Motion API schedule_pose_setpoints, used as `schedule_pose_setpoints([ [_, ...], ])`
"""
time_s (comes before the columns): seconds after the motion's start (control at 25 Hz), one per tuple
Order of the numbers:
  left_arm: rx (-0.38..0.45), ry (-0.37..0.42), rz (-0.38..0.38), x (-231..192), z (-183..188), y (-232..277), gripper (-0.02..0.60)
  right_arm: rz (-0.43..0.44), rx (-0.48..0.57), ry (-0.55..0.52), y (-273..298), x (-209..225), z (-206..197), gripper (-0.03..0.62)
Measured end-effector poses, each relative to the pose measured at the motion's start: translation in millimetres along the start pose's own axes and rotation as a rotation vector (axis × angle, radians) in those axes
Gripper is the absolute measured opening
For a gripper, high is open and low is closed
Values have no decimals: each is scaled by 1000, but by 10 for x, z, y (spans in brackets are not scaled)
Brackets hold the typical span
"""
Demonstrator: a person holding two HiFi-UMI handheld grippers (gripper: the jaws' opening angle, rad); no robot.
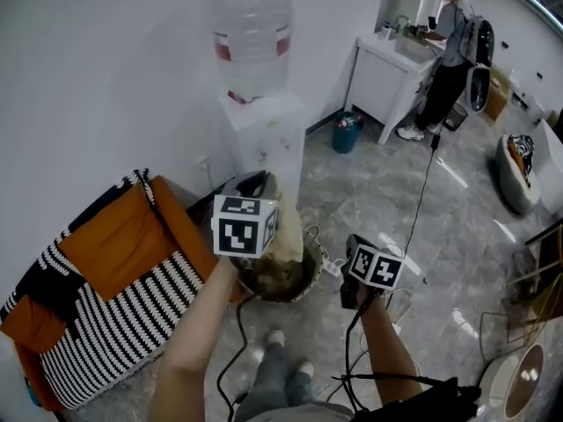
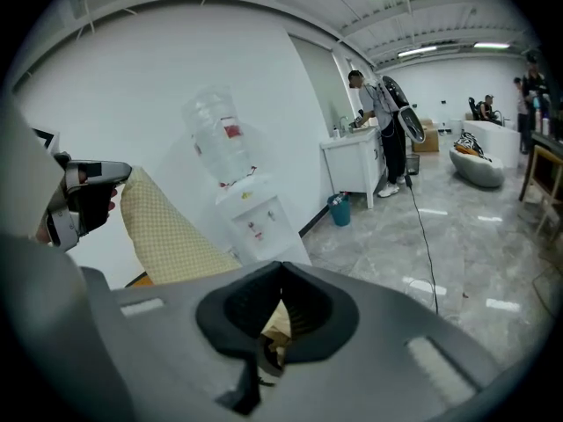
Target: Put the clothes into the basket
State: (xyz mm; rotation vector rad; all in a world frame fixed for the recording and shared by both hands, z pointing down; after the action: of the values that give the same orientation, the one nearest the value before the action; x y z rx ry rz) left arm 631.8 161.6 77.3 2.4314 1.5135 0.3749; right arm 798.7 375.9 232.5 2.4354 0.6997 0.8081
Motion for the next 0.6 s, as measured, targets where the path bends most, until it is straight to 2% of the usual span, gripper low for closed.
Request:
schedule_pose_setpoints([
  [0.36,-155,-85,-23,-203,-1052,461,32,-68,-91,-8,448,121,-434,3],
  [0.6,-287,-129,-69,-182,-1835,695,32,-98,-158,-2,695,186,-737,3],
])
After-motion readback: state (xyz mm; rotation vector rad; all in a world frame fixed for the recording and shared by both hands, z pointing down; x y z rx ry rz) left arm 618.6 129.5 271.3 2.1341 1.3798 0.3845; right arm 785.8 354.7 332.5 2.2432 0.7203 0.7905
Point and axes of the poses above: the fingertips, and each gripper's own axes: y forward along the fingers, x to its right, z out of its top, the point moved 8 cm from there along -y, backward along the fingers, and after that the axes turned 4 degrees about y, right-handed, at the moved point
